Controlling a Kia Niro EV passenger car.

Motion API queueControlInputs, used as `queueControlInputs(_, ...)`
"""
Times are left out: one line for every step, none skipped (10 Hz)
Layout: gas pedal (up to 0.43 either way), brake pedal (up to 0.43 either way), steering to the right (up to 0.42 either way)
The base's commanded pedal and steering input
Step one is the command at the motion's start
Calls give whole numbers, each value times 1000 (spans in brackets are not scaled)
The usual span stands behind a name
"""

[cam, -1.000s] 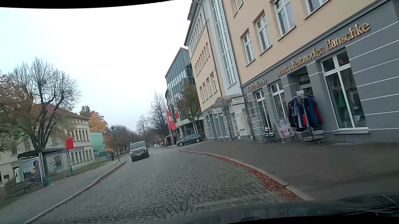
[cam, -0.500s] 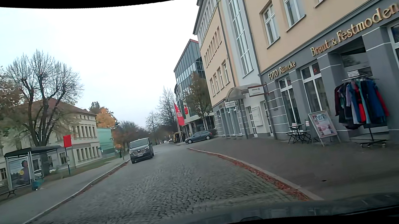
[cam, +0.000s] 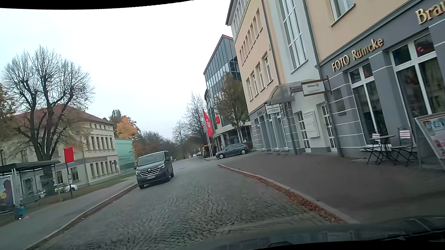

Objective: Follow the waypoints while adhering to traffic rules and regulations

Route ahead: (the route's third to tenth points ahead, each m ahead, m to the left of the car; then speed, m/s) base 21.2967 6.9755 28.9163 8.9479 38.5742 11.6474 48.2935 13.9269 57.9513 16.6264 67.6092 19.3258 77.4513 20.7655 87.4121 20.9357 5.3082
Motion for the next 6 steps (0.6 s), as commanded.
queueControlInputs(118, 0, -68)
queueControlInputs(118, 0, -67)
queueControlInputs(118, 0, -67)
queueControlInputs(118, 0, -68)
queueControlInputs(118, 0, -69)
queueControlInputs(118, 0, -71)
